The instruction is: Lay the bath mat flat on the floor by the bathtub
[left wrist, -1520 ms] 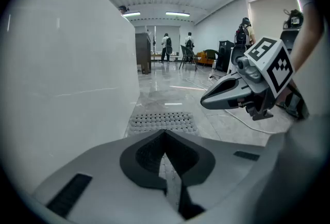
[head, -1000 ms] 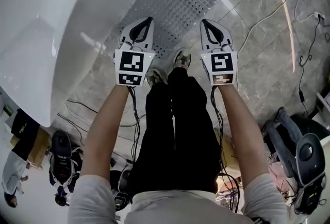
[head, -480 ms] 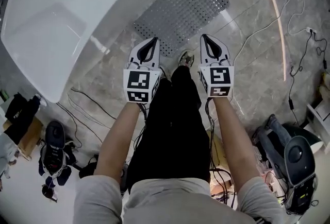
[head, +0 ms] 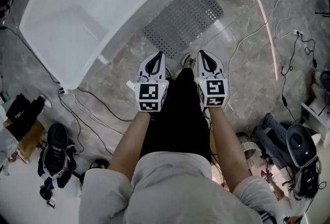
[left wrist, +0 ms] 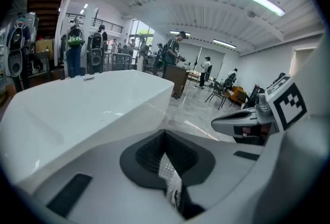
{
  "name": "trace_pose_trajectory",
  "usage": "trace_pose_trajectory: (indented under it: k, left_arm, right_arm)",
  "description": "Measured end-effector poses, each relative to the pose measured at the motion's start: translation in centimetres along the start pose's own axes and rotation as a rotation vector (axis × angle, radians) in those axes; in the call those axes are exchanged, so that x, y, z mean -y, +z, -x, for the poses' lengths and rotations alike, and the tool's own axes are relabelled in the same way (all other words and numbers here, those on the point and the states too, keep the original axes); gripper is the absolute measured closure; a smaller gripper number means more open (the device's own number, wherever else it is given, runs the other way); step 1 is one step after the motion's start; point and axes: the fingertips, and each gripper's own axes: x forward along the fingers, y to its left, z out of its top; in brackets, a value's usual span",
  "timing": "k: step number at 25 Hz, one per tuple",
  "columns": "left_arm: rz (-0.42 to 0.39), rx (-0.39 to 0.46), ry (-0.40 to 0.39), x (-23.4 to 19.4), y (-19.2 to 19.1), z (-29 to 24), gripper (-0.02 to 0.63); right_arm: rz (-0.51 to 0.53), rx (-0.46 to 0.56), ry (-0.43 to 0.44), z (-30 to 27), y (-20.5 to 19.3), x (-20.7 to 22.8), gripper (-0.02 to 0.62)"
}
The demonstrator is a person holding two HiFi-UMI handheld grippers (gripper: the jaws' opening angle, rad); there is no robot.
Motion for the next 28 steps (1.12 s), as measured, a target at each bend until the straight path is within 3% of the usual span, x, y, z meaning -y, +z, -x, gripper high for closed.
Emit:
trace_pose_trajectory:
  k: [4, 11, 15, 23, 28]
  left_arm:
    - [-0.032, 0.002, -0.017, 0.6, 1.7, 3.1, 0.594]
    - [0.039, 0.045, 0.011, 1.6, 3.8, 7.1, 0.595]
    - [0.041, 0.065, 0.034, 3.0, 4.6, 9.3, 0.595]
    - [0.019, 0.155, 0.121, 7.8, 7.1, 14.4, 0.595]
    - [-0.002, 0.216, 0.153, 11.9, 8.4, 18.1, 0.595]
  right_arm:
    - [-0.007, 0.042, 0.004, 3.6, 3.1, -2.0, 0.589]
    - [0.035, 0.058, 0.014, 7.9, 5.3, -3.3, 0.589]
    - [0.041, 0.087, 0.022, 10.5, 6.2, -3.3, 0.589]
    - [0.038, 0.223, 0.052, 18.0, 9.0, -2.5, 0.589]
    - [0.102, 0.316, 0.06, 24.0, 10.6, -2.7, 0.589]
